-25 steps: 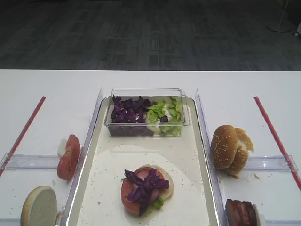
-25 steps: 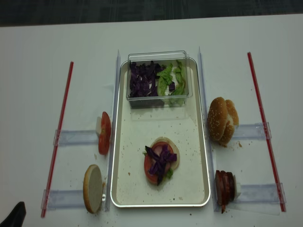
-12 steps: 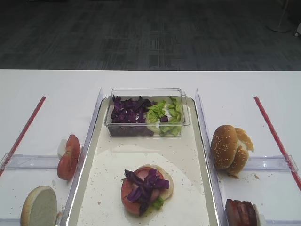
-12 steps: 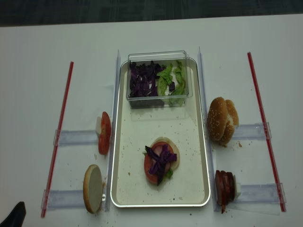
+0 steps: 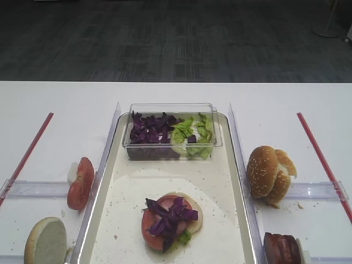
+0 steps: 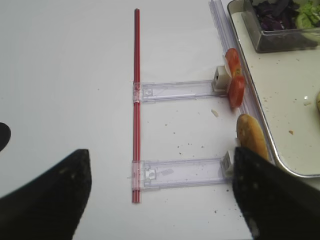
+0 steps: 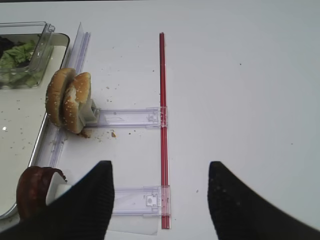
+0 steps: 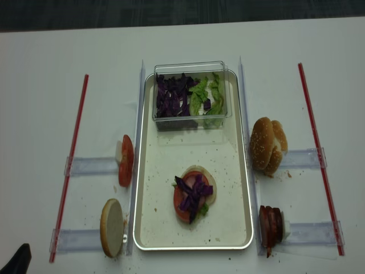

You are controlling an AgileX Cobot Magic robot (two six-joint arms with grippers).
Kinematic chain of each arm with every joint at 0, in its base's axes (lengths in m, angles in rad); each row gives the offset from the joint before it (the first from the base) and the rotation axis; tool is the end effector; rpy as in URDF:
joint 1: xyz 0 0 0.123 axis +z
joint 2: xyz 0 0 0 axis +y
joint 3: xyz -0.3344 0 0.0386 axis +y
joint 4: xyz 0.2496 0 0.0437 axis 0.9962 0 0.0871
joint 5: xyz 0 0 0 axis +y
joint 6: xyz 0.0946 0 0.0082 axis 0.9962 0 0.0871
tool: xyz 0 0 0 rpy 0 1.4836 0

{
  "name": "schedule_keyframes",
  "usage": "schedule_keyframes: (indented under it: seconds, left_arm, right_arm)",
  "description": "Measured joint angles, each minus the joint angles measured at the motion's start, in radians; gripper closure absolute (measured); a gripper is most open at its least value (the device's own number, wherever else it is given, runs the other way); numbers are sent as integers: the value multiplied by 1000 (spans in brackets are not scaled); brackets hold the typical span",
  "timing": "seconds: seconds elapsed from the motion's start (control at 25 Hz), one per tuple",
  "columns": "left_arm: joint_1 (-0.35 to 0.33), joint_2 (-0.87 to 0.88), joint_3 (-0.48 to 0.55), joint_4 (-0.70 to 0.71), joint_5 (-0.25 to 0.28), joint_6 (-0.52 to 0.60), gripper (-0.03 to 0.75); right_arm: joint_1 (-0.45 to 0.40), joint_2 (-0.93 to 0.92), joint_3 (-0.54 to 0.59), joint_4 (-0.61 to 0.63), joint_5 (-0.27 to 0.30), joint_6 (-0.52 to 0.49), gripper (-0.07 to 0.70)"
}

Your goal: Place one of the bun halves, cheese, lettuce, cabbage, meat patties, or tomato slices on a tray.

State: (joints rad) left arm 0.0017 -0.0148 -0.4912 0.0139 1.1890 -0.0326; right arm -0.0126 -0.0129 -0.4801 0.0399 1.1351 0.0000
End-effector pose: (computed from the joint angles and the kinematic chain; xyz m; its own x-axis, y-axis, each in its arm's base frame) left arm -0.0592 0.0011 0.2625 -0.5606 -0.0284 -0.8276 -0.0278 0.9995 -0.0155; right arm -0.0550 0.0041 0.2639 -0.5268 0.0235 -0.8497 -0.0093 0.9994 0.0334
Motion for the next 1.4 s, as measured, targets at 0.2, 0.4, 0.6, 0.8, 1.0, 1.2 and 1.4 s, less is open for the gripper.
schedule_keyframes:
  seconds: [0.2,0.4,0.6,0.8,1.0,1.2,1.4]
  left_arm:
    - [0,0,0,0,0,0,181]
    - [0,0,0,0,0,0,181]
    - [0,0,0,0,0,0,181]
    - [0,0,0,0,0,0,181]
    - [0,0,0,0,0,0,181]
    - [0,0,0,0,0,0,181]
    - [0,0,0,0,0,0,181]
  right_arm:
    - [0,0,0,0,0,0,186]
    - [0,0,0,0,0,0,186]
    - [0,0,0,0,0,0,186]
    - [0,0,0,0,0,0,186]
    - [0,0,0,0,0,0,186]
    - [0,0,0,0,0,0,186]
    - [0,0,0,0,0,5,186]
